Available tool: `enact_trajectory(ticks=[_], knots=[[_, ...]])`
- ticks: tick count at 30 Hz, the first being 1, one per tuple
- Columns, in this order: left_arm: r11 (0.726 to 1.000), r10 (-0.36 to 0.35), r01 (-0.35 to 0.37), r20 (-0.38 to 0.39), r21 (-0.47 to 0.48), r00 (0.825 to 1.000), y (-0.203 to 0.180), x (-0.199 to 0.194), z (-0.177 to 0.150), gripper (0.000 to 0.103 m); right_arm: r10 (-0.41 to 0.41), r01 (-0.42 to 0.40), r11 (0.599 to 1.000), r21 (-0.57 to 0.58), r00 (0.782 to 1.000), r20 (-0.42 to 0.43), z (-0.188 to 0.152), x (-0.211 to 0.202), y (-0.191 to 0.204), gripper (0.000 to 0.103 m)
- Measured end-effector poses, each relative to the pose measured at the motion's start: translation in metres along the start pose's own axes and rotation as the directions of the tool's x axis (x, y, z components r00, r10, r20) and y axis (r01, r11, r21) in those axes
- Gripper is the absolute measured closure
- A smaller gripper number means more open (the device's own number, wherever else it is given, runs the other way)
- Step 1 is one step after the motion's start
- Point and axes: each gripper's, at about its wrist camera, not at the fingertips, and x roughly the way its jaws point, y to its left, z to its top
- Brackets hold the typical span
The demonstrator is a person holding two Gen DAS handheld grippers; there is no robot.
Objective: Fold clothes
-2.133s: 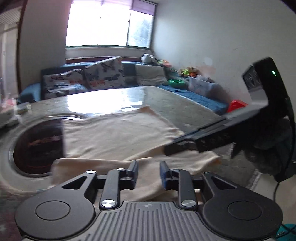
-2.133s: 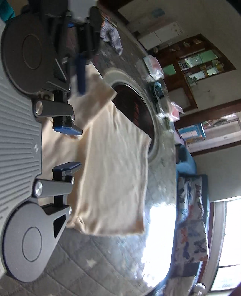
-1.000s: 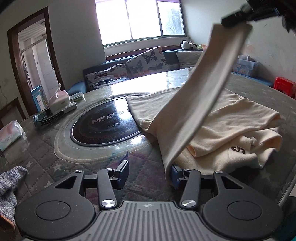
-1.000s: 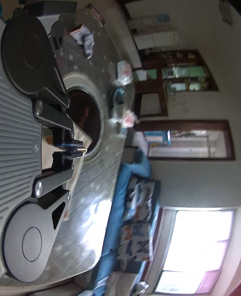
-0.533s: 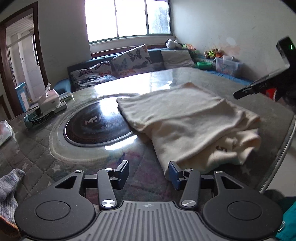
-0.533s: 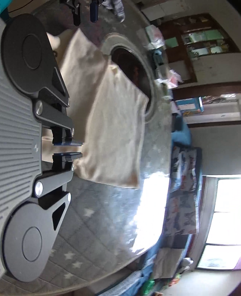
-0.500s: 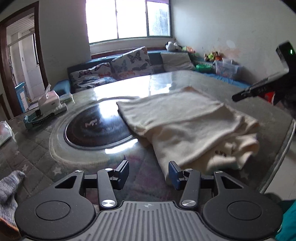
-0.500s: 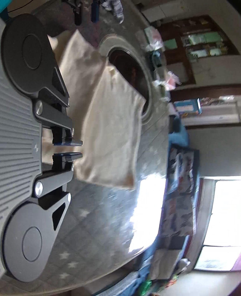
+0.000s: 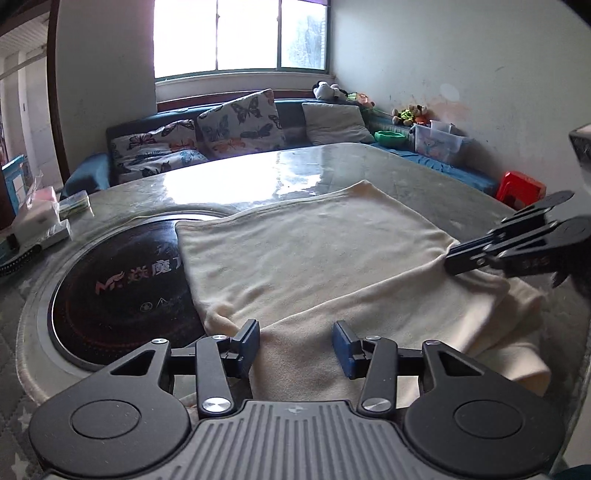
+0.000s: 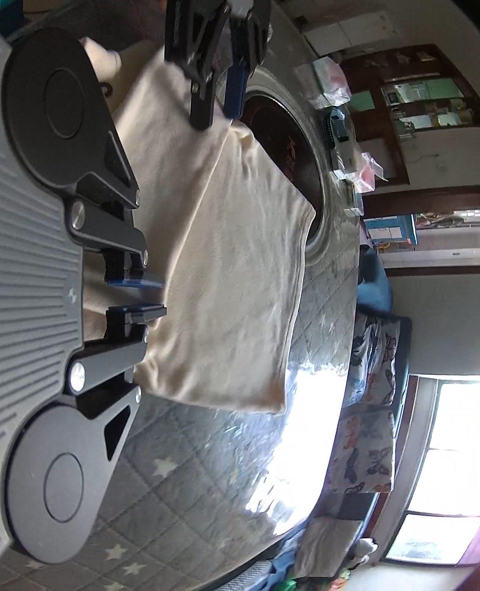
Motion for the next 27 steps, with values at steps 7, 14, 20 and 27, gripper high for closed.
enact_trajectory(ticks=[7,14,20,27], knots=[[0.998,0.008,-0.008,0.001,0.057,1.0,-0.003,-0.012,-0.008,0.055,-0.014,0.013,0.997,-0.075,1.0,-0.019,-0.021,-0.018,0.007,0.094],[0.993,-0.016,0.017,-0.012,0.119,1.0,-0.005,-0.046,-0.025,0.054,-0.008,0.005,0.994,-0.107,1.0,-0.03,-0.031,-0.026,0.009,0.092],[0.949,-0.085,0.085,-0.012,0.305,0.996,-0.03,-0.078,-0.044,0.053,0.005,-0.01,0.992,-0.129,0.999,-0.038,-0.028,-0.037,0.011,0.088],[0.889,-0.119,0.108,-0.003,0.445,0.993,-0.065,-0.068,-0.056,0.053,0.0,-0.009,0.976,-0.216,0.999,-0.044,-0.034,-0.053,0.021,0.078]])
